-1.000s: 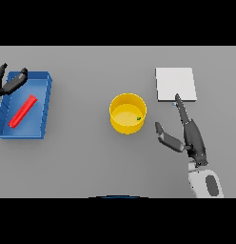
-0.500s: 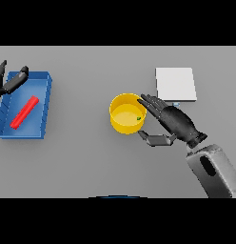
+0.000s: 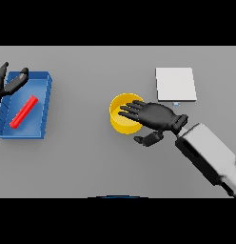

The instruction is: Pick up the red beaker and tilt it to pour out 1 green nut into yellow bowl. Pick up the yellow bowl and place it on the metallic measuring scale.

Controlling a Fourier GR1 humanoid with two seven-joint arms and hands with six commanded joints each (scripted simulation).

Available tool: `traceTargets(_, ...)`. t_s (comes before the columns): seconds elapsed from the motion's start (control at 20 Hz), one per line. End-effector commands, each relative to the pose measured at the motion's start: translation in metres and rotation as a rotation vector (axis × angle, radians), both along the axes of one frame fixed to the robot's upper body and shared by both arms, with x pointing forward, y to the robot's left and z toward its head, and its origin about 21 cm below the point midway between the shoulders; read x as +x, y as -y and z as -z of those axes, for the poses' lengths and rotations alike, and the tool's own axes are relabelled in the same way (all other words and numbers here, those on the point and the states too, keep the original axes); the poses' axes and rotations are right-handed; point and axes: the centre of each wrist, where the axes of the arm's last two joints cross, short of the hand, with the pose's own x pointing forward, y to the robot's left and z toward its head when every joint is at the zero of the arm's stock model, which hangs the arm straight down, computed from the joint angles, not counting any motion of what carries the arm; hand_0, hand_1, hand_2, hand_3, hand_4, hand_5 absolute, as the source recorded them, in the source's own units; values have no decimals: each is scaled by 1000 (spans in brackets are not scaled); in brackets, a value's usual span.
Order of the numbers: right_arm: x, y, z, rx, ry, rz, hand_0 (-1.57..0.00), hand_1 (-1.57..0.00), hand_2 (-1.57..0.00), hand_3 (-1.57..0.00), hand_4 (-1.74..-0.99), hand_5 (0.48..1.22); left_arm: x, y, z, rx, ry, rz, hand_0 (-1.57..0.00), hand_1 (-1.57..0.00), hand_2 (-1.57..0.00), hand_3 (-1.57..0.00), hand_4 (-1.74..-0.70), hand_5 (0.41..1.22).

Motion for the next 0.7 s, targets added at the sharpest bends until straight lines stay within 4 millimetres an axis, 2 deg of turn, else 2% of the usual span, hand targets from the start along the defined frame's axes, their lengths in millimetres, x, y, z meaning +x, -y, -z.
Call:
traceTargets(0.0, 3, 0, 1, -43, -7, -1, 1, 1, 1, 1, -1223, 705, 1, -1, -2, -1, 4, 6, 0, 1, 1, 1, -722, 687)
traceTargets(0.1, 8, -13, 3, -93, -2, -16, 1, 1, 1, 1, -1224, 703, 1, -3, 0, -6, 1, 8, 1, 1, 1, 1, -722, 687)
traceTargets(0.35, 24, -24, 9, -209, -8, -40, 1, 1, 1, 1, -1259, 714, -2, -8, 1, -13, -4, -4, 1, 1, 1, 1, -723, 688)
traceTargets(0.65, 29, -38, 14, -266, -54, -37, 1, 1, 1, 1, -1297, 753, -4, -9, -3, -22, 18, 13, 1, 1, 1, 1, -718, 688)
